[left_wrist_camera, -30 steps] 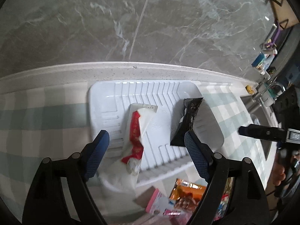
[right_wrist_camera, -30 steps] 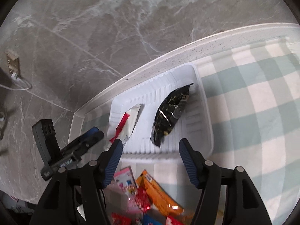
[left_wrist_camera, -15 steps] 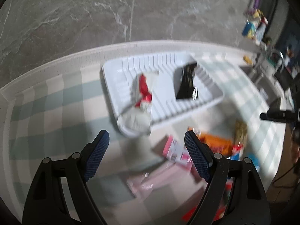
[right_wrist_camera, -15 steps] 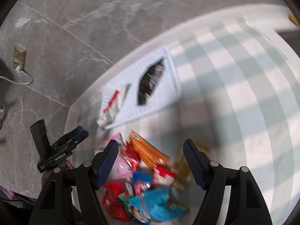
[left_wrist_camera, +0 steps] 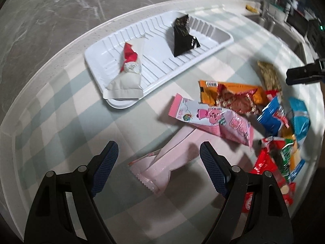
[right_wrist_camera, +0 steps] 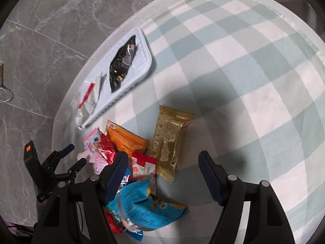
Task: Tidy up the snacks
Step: 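Grasp the pale pink packet with the left tool while the right tool grasps the gold bar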
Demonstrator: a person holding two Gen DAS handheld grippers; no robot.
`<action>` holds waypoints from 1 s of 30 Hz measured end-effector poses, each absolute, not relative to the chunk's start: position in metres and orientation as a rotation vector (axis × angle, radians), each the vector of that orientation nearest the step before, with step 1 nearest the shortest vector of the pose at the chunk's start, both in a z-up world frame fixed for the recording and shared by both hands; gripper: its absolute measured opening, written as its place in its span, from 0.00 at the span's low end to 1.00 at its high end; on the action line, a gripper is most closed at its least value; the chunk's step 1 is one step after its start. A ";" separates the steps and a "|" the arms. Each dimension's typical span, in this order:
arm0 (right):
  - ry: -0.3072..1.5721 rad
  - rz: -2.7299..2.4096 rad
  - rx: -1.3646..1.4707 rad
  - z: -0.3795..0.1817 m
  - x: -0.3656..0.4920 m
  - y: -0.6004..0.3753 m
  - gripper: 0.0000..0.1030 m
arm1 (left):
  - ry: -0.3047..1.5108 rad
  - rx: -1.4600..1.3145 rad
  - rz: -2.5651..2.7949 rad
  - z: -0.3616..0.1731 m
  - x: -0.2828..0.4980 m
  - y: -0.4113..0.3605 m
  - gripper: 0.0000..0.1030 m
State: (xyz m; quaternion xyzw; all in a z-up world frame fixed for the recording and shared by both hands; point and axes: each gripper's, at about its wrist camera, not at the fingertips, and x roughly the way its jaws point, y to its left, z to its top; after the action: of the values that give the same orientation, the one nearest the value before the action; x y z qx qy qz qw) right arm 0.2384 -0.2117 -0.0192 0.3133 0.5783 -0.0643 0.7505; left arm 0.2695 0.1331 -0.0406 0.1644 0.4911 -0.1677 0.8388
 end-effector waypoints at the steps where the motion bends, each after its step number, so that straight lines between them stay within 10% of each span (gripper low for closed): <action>1: 1.271 -0.146 0.682 -0.022 0.239 -0.211 0.72 | 1.039 0.360 -0.356 -0.041 0.270 0.131 0.79; 11: 1.303 -0.201 0.624 -0.034 0.255 -0.203 0.70 | 1.025 0.441 -0.400 -0.050 0.276 0.117 0.80; 30: 1.339 -0.203 0.471 -0.037 0.267 -0.187 0.36 | 1.049 0.467 -0.502 -0.064 0.280 0.115 0.82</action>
State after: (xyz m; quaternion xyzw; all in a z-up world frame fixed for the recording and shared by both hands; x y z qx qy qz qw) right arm 0.2674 -0.1868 -0.0370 0.2157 0.6136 -0.0930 0.7539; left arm 0.2800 0.1153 -0.0644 0.2183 0.4909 -0.2350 0.8100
